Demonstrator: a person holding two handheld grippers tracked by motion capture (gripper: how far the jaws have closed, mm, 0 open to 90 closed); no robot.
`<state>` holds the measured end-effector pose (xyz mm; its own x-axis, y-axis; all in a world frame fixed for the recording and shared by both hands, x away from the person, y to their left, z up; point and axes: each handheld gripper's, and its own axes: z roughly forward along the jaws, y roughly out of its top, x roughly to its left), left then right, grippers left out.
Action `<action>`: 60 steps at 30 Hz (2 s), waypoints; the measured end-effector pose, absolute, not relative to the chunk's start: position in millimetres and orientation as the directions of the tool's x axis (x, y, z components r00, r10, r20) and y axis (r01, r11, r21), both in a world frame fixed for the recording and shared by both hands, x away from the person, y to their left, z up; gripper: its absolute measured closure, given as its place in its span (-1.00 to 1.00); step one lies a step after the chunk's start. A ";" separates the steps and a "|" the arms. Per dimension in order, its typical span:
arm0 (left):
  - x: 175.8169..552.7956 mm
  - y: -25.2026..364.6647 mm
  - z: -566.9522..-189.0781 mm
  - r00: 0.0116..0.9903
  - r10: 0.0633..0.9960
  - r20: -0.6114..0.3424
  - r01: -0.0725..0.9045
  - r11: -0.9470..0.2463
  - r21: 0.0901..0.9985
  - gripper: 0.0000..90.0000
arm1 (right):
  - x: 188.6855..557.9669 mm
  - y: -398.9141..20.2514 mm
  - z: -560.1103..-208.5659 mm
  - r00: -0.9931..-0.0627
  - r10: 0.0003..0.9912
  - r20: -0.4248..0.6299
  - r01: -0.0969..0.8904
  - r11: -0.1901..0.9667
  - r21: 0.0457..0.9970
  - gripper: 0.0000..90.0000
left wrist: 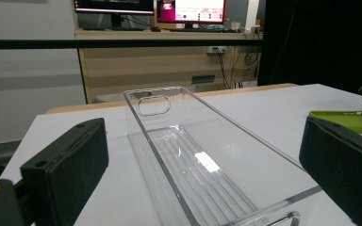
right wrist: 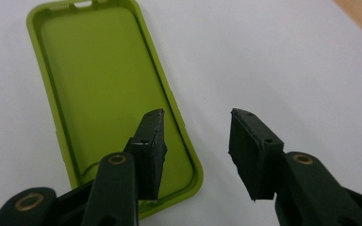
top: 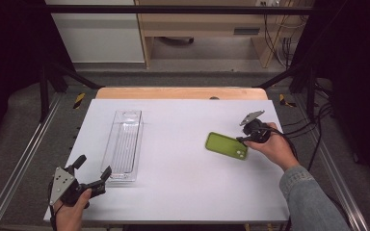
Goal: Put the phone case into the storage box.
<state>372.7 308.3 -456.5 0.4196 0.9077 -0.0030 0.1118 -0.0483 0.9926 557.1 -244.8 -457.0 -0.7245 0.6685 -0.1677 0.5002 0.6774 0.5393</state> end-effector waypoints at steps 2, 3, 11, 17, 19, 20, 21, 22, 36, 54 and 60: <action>372.8 307.9 -456.7 0.420 0.908 -0.004 0.113 -0.048 0.992 -0.97 | 557.1 -246.5 -461.7 -0.725 0.671 -0.155 0.509 0.673 0.536 0.27; 372.6 307.8 -456.7 0.420 0.908 -0.004 0.113 -0.048 0.992 -0.97 | 557.5 -247.4 -463.8 -0.727 0.670 -0.153 0.512 0.677 0.530 0.28; 373.0 307.4 -457.1 0.422 0.906 0.001 0.118 -0.056 0.991 -0.97 | 564.1 -251.9 -471.6 -0.725 0.679 -0.114 0.532 0.658 0.533 0.45; 373.4 306.7 -457.4 0.426 0.905 0.004 0.120 -0.061 0.991 -0.96 | 567.4 -254.5 -476.6 -0.732 0.674 -0.097 0.536 0.658 0.529 0.54; 373.8 306.2 -457.7 0.428 0.904 0.004 0.120 -0.061 0.991 -0.96 | 568.2 -255.1 -477.8 -0.736 0.671 -0.092 0.535 0.659 0.528 0.57; 373.7 305.9 -457.8 0.430 0.903 0.005 0.123 -0.064 0.990 -0.96 | 568.2 -255.1 -478.3 -0.736 0.671 -0.088 0.538 0.659 0.526 0.57; 373.7 305.7 -457.8 0.431 0.902 0.006 0.123 -0.065 0.990 -0.96 | 568.3 -254.8 -479.5 -0.735 0.672 -0.085 0.543 0.660 0.519 0.56; 373.6 305.5 -457.7 0.432 0.902 0.008 0.123 -0.068 0.990 -0.96 | 568.7 -254.9 -479.9 -0.737 0.671 -0.085 0.541 0.661 0.520 0.56; 373.9 304.3 -458.0 0.439 0.898 0.012 0.124 -0.074 0.990 -0.96 | 569.7 -256.3 -480.7 -0.750 0.659 -0.054 0.543 0.661 0.517 0.57; 374.3 302.4 -458.5 0.453 0.891 0.024 0.129 -0.092 0.987 -0.95 | 569.8 -258.5 -482.3 -0.780 0.623 -0.063 0.502 0.683 0.531 0.81; 374.1 303.1 -458.4 0.449 0.893 0.021 0.129 -0.088 0.988 -0.95 | 567.4 -256.0 -482.2 -0.798 0.592 -0.115 0.458 0.719 0.522 0.87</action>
